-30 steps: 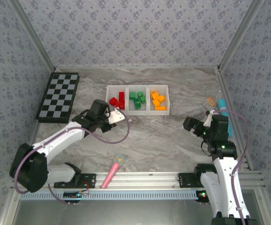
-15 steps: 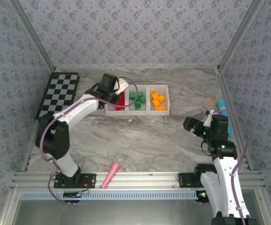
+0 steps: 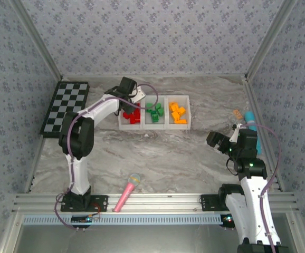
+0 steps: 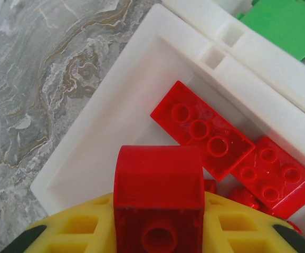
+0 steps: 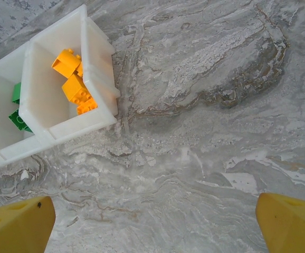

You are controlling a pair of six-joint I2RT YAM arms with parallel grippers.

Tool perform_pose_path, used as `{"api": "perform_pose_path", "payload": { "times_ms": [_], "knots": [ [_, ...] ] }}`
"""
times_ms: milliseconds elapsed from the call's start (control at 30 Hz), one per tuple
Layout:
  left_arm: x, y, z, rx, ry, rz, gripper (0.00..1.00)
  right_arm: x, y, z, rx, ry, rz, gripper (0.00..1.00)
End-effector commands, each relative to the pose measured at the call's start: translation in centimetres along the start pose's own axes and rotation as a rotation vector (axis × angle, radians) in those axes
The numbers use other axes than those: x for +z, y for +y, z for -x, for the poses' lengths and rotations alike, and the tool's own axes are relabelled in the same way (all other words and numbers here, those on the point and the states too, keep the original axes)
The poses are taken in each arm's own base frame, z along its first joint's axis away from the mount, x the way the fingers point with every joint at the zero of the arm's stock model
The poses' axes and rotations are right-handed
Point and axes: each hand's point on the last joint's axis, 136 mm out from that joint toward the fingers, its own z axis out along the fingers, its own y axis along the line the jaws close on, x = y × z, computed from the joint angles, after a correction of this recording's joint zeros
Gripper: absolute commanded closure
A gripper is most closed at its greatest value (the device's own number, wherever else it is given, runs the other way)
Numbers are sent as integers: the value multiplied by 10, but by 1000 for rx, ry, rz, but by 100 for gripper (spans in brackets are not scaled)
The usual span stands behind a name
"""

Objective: Sort the legos into containers by color
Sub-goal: Place the lego in the container, then reset both arms

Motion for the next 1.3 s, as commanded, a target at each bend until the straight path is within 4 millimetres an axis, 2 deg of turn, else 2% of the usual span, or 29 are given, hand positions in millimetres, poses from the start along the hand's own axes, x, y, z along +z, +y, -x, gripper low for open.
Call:
{"api": "perform_pose_path", "payload": {
  "times_ms": [0,200,400,500,567,667,700,733,800,900,1000,1167,1267],
  "knots": [
    [-2,1,4,54,1,-20,62,3,-2,5,4,-23,-2,0],
    [7,4,2,83,8,3,55,5,-6,6,16,-15,-14,1],
    [-6,13,16,83,-51,31,42,6,-6,5,21,-8,-15,0],
    [-21,18,24,59,-103,50,37,7,-7,5,25,-8,-16,0],
    [-35,21,28,29,-147,66,28,6,-7,5,23,-8,-16,0],
    [-59,23,28,-24,-212,85,25,6,-8,5,25,-7,-18,0],
    [-67,24,27,-41,-233,92,21,6,-7,5,23,-7,-18,0],
    [-77,25,27,-65,-263,100,1,6,-7,5,24,-6,-18,1],
    [-94,26,21,-120,-312,115,0,6,-7,5,24,-3,-17,0],
    [-122,33,9,-257,-402,135,0,6,-6,5,21,1,-14,1],
    [-149,45,-15,-426,-495,167,0,7,-3,4,20,10,-1,1],
    [-181,51,-69,-631,-584,249,0,8,5,-2,24,35,46,1],
    [-197,53,-107,-763,-653,355,0,11,14,-4,91,35,104,0]
  ]
}}
